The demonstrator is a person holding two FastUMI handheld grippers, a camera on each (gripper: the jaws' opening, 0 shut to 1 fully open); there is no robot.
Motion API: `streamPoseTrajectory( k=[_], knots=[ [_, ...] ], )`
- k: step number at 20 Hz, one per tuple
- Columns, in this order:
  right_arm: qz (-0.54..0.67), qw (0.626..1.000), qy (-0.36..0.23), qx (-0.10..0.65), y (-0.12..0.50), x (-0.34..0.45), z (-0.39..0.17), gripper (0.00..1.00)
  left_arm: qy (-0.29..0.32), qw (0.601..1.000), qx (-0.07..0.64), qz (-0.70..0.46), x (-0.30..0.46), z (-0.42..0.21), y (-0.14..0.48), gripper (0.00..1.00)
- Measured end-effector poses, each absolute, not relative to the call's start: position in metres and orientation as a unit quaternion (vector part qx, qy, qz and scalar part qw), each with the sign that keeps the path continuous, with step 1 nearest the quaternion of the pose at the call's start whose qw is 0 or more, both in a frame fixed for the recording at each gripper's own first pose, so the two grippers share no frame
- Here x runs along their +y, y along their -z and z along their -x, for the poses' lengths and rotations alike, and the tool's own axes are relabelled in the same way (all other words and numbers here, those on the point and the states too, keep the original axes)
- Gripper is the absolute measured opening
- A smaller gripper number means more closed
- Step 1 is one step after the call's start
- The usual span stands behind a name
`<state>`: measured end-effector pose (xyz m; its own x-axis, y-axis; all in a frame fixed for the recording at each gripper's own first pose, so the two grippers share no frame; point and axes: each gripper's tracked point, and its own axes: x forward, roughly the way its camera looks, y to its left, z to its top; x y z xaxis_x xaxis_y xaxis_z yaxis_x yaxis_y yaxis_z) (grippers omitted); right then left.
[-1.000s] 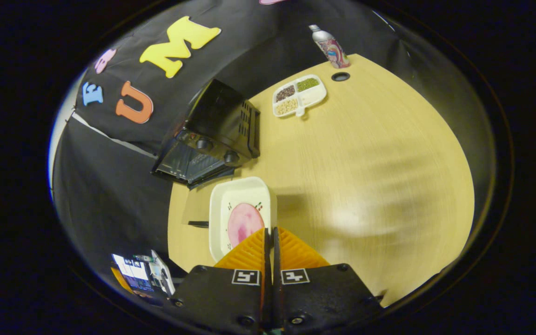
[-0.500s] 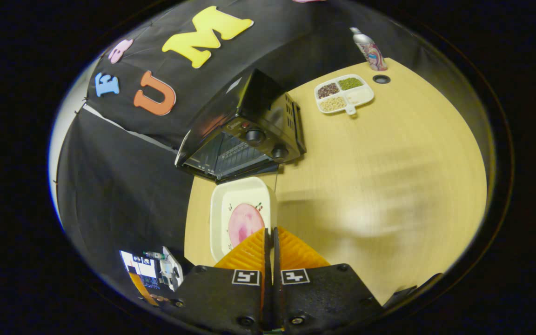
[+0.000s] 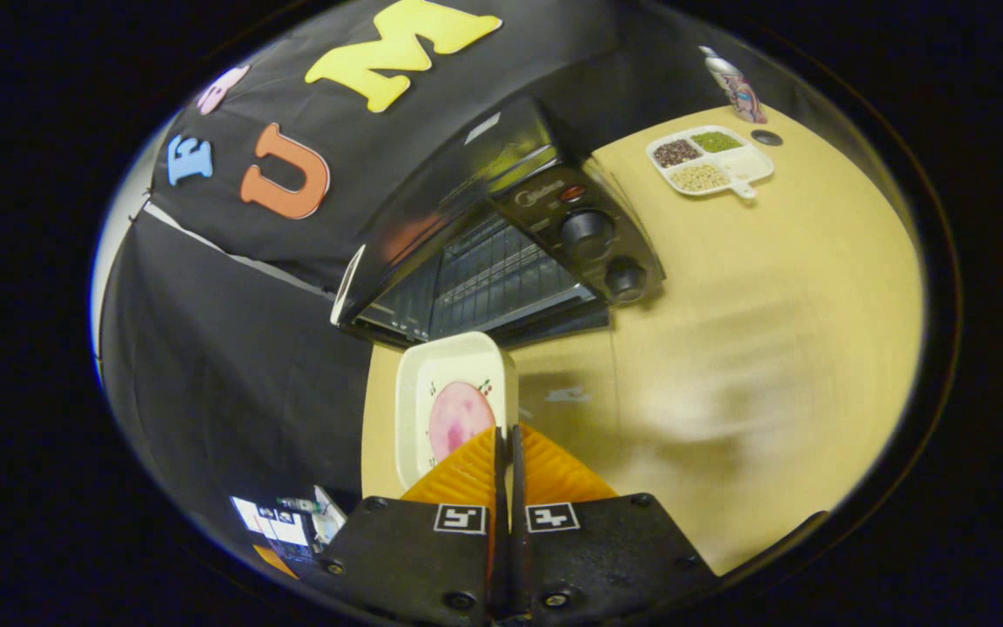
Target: Open the electric oven with the left hand, put the food in, and close the electric oven.
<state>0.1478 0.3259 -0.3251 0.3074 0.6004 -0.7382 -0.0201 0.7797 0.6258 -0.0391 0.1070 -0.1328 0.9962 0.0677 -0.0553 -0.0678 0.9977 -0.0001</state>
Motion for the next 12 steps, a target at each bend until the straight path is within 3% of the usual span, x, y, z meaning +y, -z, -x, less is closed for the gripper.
streamPoseTrajectory(
  k=[5, 12],
  knots=[
    [-0.32, 0.789, -0.125, 0.509, 0.347, 0.365, -0.192, 0.04, -0.05, 0.997, 0.063, 0.01, 0.132, 0.029, 0.16, 0.96],
    [-0.406, 0.818, 0.003, 0.407, 0.374, 0.375, -0.268, 0.04, -0.051, 0.997, 0.056, 0.02, 0.142, 0.02, 0.165, 0.96]
  ],
)
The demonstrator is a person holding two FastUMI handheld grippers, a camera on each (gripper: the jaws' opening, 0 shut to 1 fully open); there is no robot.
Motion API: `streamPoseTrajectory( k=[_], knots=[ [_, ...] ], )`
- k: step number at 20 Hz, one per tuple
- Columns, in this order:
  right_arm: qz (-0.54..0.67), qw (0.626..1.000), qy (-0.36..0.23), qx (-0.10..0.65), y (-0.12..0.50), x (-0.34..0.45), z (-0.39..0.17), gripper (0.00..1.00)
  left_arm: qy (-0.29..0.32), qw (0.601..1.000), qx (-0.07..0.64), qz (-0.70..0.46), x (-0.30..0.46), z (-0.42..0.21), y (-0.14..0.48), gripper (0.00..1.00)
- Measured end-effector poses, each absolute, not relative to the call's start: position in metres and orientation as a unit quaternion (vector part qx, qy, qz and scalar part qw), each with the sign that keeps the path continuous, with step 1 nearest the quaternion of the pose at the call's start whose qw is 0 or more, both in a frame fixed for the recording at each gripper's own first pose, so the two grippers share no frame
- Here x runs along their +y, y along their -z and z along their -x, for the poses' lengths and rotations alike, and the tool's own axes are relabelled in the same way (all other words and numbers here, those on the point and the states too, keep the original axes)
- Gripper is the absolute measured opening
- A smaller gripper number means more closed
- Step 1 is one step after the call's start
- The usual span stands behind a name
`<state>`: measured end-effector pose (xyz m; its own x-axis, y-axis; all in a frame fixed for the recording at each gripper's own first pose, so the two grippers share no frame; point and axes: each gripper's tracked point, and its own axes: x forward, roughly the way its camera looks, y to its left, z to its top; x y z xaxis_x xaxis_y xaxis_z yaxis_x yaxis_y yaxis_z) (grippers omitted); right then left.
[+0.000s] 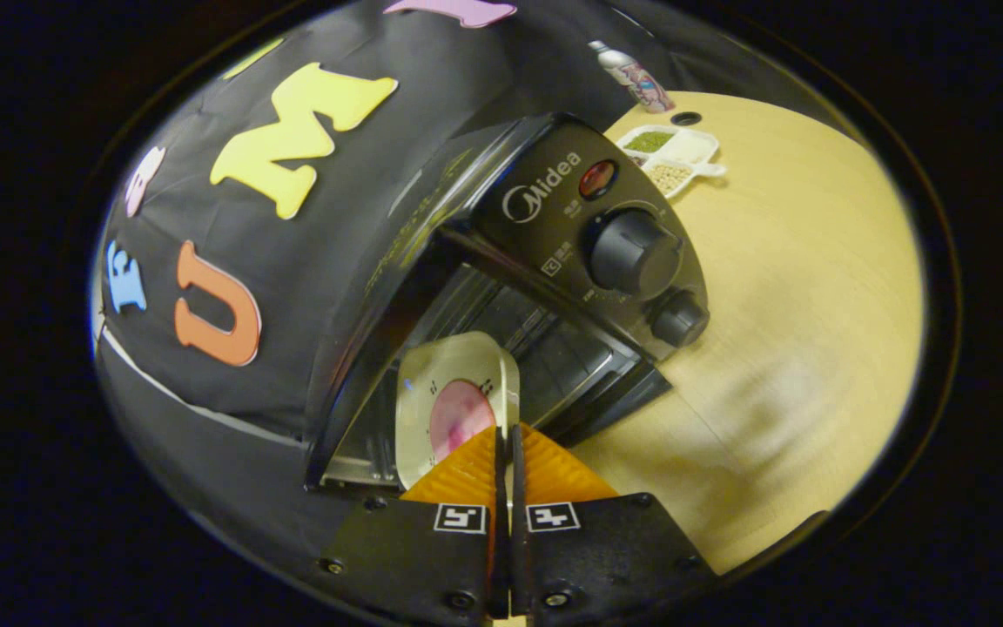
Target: Open the electric oven with the left hand, put the food in, and close the electric oven.
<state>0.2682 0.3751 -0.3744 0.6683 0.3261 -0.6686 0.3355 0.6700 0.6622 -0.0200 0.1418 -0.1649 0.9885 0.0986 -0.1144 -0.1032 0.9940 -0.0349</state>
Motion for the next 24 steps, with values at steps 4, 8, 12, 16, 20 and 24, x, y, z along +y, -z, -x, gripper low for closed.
streamPoseTrajectory(
  k=[4, 8, 12, 16, 20, 24],
  knots=[
    [-0.415, 0.842, 0.049, 0.342, 0.387, 0.368, -0.306, 0.04, -0.032, 0.996, 0.08, 0.022, 0.134, 0.016, 0.18, 0.96],
    [-0.423, 0.858, 0.01, 0.292, 0.373, 0.385, -0.326, 0.05, -0.045, 0.995, 0.086, 0.023, 0.145, 0.014, 0.186, 0.96],
    [-0.374, 0.9, -0.017, 0.224, 0.357, 0.383, -0.327, 0.22, -0.056, 0.993, 0.096, 0.029, 0.154, 0.017, 0.192, 0.96],
    [-0.347, 0.914, -0.026, 0.207, 0.349, 0.371, -0.304, 0.56, -0.059, 0.993, 0.098, 0.037, 0.155, 0.021, 0.191, 0.96],
    [-0.307, 0.929, -0.02, 0.205, 0.348, 0.358, -0.284, 0.78, -0.058, 0.993, 0.096, 0.036, 0.155, 0.029, 0.187, 0.96],
    [-0.264, 0.944, -0.028, 0.196, 0.345, 0.348, -0.256, 0.94, -0.053, 0.993, 0.096, 0.049, 0.15, 0.03, 0.191, 0.97]
  ],
)
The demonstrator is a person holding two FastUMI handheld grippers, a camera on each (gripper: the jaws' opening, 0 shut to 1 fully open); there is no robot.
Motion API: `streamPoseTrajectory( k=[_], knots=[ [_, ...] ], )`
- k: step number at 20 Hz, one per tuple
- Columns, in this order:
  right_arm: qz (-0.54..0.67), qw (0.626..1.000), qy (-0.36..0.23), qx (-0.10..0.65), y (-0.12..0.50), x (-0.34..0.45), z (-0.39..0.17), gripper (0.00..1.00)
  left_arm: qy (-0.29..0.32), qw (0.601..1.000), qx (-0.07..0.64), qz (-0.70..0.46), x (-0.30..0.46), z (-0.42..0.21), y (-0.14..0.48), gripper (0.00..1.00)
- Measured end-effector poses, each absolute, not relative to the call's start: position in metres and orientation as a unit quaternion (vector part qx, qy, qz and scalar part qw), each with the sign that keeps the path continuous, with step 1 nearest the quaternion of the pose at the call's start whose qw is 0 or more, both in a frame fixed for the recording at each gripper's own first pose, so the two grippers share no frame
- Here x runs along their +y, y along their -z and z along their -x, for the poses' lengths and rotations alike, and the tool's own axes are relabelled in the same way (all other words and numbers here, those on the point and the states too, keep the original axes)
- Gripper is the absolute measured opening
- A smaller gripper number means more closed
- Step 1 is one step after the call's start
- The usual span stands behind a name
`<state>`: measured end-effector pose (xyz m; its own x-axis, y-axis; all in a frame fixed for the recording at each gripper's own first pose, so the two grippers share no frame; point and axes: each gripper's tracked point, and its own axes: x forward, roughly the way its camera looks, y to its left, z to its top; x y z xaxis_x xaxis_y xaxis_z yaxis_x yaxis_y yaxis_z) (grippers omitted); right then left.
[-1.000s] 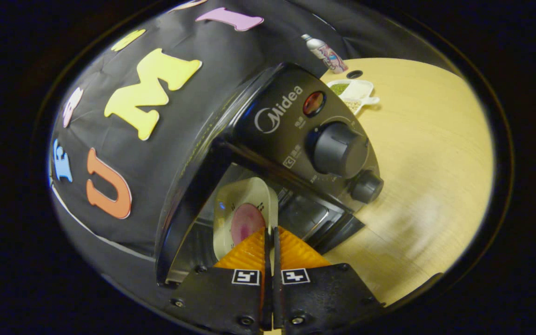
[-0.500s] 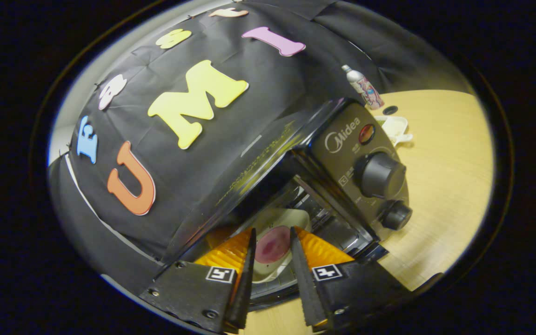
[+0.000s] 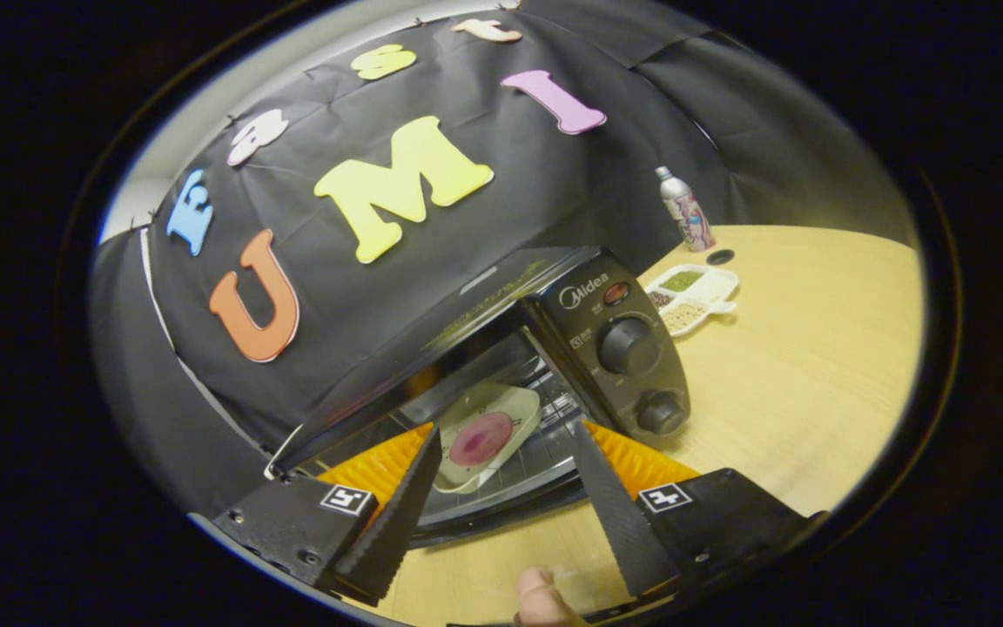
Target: Open the electric oven with the left hand, put the food in, and close the electric oven.
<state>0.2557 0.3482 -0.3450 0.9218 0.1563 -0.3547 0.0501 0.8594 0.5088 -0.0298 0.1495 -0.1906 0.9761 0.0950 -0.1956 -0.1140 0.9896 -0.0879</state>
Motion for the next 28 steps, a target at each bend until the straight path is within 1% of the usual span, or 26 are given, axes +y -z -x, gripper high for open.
streamPoseTrajectory(
  k=[1, 2, 3, 4, 6, 7, 8, 12, 14, 15, 16, 18, 22, 23, 24, 25, 26, 27, 28],
  knots=[
    [-0.255, 0.947, -0.029, 0.192, 0.343, 0.346, -0.248, 0.96, -0.05, 0.993, 0.097, 0.054, 0.148, 0.031, 0.193, 0.97],
    [-0.242, 0.951, -0.03, 0.19, 0.341, 0.344, -0.239, 0.97, -0.049, 0.992, 0.098, 0.056, 0.147, 0.03, 0.196, 0.97],
    [-0.224, 0.955, -0.036, 0.191, 0.337, 0.342, -0.228, 0.96, -0.047, 0.992, 0.102, 0.056, 0.146, 0.029, 0.199, 0.97],
    [-0.202, 0.96, -0.04, 0.189, 0.333, 0.338, -0.219, 0.94, -0.046, 0.992, 0.107, 0.053, 0.144, 0.028, 0.205, 0.97],
    [-0.165, 0.969, -0.054, 0.174, 0.318, 0.332, -0.202, 0.95, -0.048, 0.99, 0.122, 0.048, 0.143, 0.024, 0.218, 0.96],
    [-0.147, 0.974, -0.058, 0.164, 0.308, 0.327, -0.194, 1.0, -0.044, 0.989, 0.13, 0.047, 0.139, 0.022, 0.224, 0.96],
    [-0.131, 0.977, -0.062, 0.153, 0.295, 0.32, -0.185, 0.95, -0.04, 0.988, 0.139, 0.046, 0.134, 0.019, 0.231, 0.96],
    [-0.075, 0.988, -0.068, 0.114, 0.239, 0.288, -0.163, 0.95, -0.02, 0.984, 0.174, 0.042, 0.111, 0.001, 0.258, 0.97],
    [-0.058, 0.992, -0.067, 0.089, 0.208, 0.269, -0.154, 0.96, -0.005, 0.98, 0.193, 0.045, 0.093, -0.008, 0.273, 0.97],
    [-0.051, 0.994, -0.063, 0.071, 0.19, 0.257, -0.15, 1.0, 0.004, 0.979, 0.199, 0.046, 0.084, -0.014, 0.279, 0.97],
    [-0.044, 0.996, -0.057, 0.053, 0.174, 0.247, -0.147, 0.96, 0.012, 0.977, 0.209, 0.045, 0.074, -0.021, 0.287, 0.97],
    [-0.032, 0.998, -0.048, 0.035, 0.149, 0.23, -0.141, 0.96, 0.022, 0.971, 0.232, 0.046, 0.057, -0.031, 0.303, 0.97],
    [-0.02, 0.998, -0.055, -0.006, 0.1, 0.207, -0.128, 0.96, 0.072, 0.954, 0.283, 0.065, 0.007, -0.047, 0.33, 0.97],
    [-0.014, 0.999, -0.047, -0.02, 0.089, 0.198, -0.125, 1.0, 0.082, 0.949, 0.297, 0.067, -0.002, -0.047, 0.337, 0.97],
    [-0.008, 0.999, -0.033, -0.025, 0.084, 0.186, -0.124, 0.95, 0.089, 0.945, 0.31, 0.065, -0.009, -0.048, 0.345, 1.0],
    [-0.008, 0.999, -0.026, -0.029, 0.082, 0.178, -0.123, 0.95, 0.093, 0.941, 0.319, 0.063, -0.013, -0.05, 0.352, 0.97],
    [-0.01, 0.999, -0.028, -0.028, 0.08, 0.177, -0.12, 0.96, 0.096, 0.938, 0.326, 0.064, -0.018, -0.053, 0.357, 1.0],
    [-0.015, 0.999, -0.032, -0.03, 0.077, 0.174, -0.118, 0.96, 0.103, 0.935, 0.332, 0.066, -0.025, -0.054, 0.36, 0.97],
    [-0.016, 0.999, -0.032, -0.032, 0.075, 0.167, -0.115, 0.96, 0.109, 0.933, 0.337, 0.067, -0.031, -0.057, 0.363, 0.97]
  ],
)
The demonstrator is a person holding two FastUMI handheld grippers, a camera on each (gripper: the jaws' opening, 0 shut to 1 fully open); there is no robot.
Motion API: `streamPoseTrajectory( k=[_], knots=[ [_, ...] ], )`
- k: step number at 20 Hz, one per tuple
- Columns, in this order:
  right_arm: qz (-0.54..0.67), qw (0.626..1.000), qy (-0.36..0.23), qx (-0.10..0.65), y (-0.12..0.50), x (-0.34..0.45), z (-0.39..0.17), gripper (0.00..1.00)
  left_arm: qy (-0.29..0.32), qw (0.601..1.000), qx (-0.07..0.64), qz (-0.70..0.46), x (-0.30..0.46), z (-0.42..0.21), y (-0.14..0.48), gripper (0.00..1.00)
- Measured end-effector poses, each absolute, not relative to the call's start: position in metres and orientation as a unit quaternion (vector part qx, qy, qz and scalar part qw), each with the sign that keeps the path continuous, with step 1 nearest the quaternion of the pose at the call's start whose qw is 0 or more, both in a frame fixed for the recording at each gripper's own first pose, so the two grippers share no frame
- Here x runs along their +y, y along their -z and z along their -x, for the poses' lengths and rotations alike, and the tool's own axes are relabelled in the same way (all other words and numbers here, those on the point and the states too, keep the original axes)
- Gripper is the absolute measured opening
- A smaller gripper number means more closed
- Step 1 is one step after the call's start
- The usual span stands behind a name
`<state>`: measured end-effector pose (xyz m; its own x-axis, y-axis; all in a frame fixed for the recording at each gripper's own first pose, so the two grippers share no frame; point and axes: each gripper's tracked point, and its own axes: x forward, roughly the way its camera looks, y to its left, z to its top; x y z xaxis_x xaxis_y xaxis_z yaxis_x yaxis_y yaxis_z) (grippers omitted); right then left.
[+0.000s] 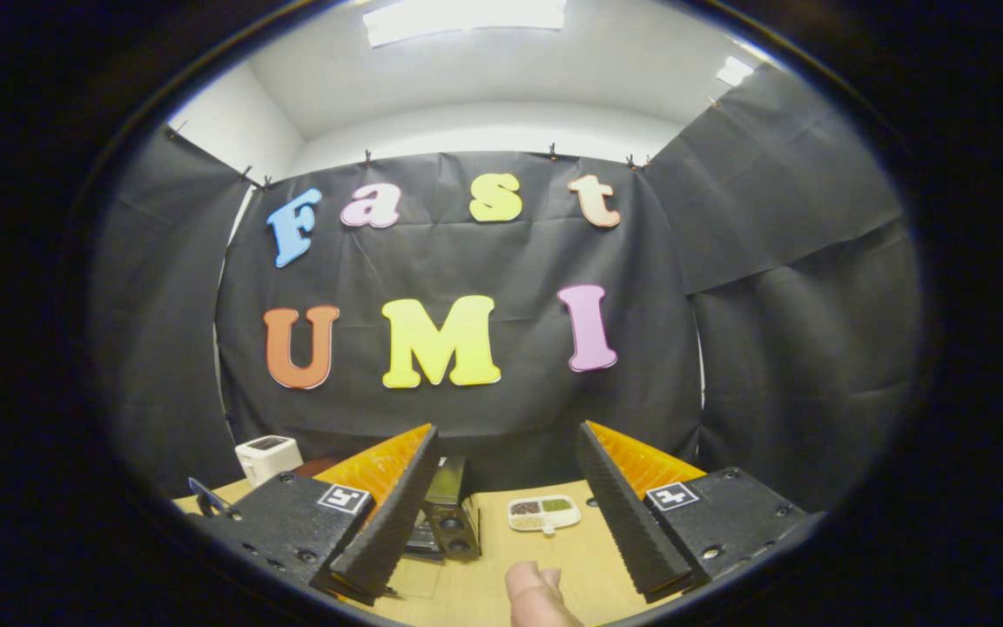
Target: Open the electric oven with the left hand, put the food in, and close the electric oven.
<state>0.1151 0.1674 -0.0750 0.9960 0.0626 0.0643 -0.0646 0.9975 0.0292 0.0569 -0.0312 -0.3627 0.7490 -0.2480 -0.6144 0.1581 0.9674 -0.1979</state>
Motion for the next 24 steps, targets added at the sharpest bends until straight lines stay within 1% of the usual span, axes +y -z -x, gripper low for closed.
streamPoseTrajectory(
  k=[1, 5, 10, 14, 17, 18, 19, 24],
  knots=[
    [-0.016, 0.999, -0.029, -0.037, 0.071, 0.16, -0.115, 0.96, 0.113, 0.931, 0.341, 0.064, -0.036, -0.059, 0.366, 0.95],
    [-0.011, 0.999, -0.014, -0.036, 0.073, 0.134, -0.108, 0.96, 0.126, 0.923, 0.359, 0.055, -0.052, -0.069, 0.377, 0.95],
    [-0.002, 0.999, -0.007, -0.041, 0.071, 0.119, -0.102, 0.96, 0.119, 0.916, 0.38, 0.045, -0.058, -0.079, 0.392, 0.95],
    [-0.005, 0.999, -0.006, -0.036, 0.077, 0.112, -0.105, 0.96, 0.105, 0.904, 0.412, 0.035, -0.058, -0.078, 0.406, 0.95],
    [-0.008, 1.0, -0.01, -0.022, 0.088, 0.11, -0.109, 0.96, 0.102, 0.903, 0.416, 0.031, -0.059, -0.078, 0.408, 0.96],
    [-0.009, 1.0, -0.01, -0.017, 0.092, 0.109, -0.11, 0.96, 0.102, 0.903, 0.417, 0.03, -0.059, -0.078, 0.408, 1.0],
    [-0.01, 1.0, -0.011, -0.012, 0.094, 0.109, -0.112, 0.96, 0.102, 0.902, 0.418, 0.03, -0.059, -0.078, 0.408, 0.96],
    [-0.014, 1.0, -0.012, -0.005, 0.097, 0.104, -0.113, 0.96, 0.102, 0.902, 0.419, 0.03, -0.06, -0.078, 0.404, 0.96]
  ],
)
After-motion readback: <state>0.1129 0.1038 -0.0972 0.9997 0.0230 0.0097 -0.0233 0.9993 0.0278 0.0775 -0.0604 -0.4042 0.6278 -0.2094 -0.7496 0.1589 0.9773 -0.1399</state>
